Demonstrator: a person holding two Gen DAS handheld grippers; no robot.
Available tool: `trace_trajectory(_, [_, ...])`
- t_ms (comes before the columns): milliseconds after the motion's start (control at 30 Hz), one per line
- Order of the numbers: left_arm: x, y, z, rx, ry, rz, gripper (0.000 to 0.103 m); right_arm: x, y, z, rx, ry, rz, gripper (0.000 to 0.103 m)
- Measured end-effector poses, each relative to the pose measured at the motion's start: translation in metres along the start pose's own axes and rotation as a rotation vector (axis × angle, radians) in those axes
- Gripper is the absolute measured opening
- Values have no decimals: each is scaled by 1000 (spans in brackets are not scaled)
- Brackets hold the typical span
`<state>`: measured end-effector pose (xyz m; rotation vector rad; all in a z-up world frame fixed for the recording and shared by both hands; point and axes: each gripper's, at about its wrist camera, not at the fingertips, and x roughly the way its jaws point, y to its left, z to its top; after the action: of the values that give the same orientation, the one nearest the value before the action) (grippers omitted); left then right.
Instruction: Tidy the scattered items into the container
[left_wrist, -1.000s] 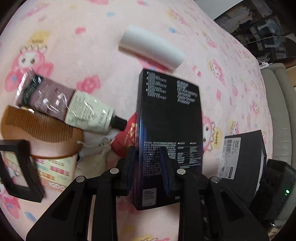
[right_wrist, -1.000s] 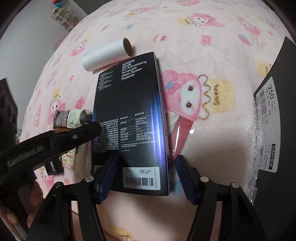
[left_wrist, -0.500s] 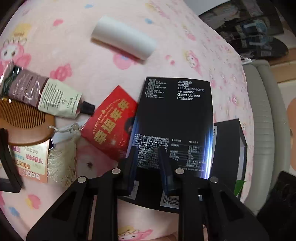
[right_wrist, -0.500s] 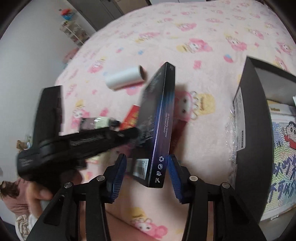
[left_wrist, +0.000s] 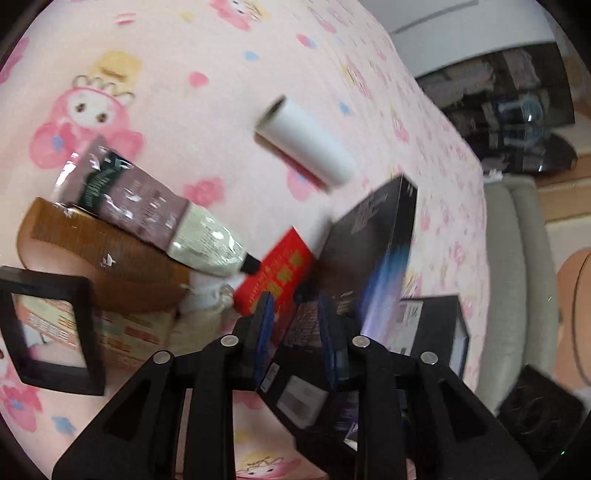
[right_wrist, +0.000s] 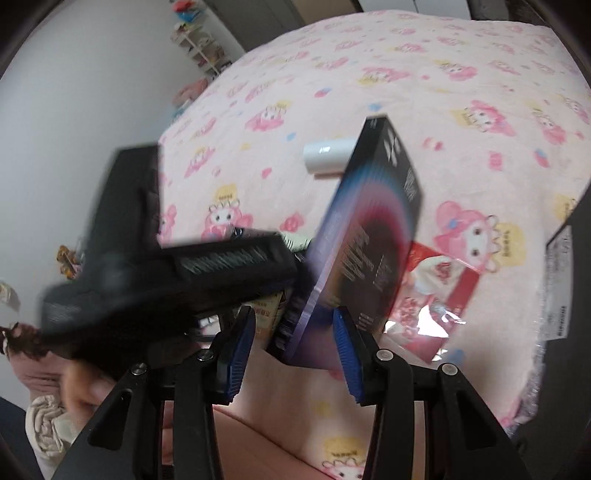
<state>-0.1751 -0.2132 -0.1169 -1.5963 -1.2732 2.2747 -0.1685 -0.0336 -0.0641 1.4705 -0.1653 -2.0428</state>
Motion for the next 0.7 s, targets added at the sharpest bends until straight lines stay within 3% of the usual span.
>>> trace_trajectory(200, [-5,10,9,-52,-15,-59,30,12,0,0,-26,20,20,45])
trace_trajectory(367, [-10,15,9,-95,-67,-43,31,11,-9,-1,3,24,59,46])
trace_trajectory(533, [-26,15,9,-109,-149,-145,31,11,-9,1,19,36,64,47])
trace_trajectory(600, [-25,5,10,-71,-144,-174,31,12,-4,4,-1,39,50,47])
trace_trajectory(700, [-7,-6,9,-22,-72,-147,31,13,0,7,-21,39,39,47])
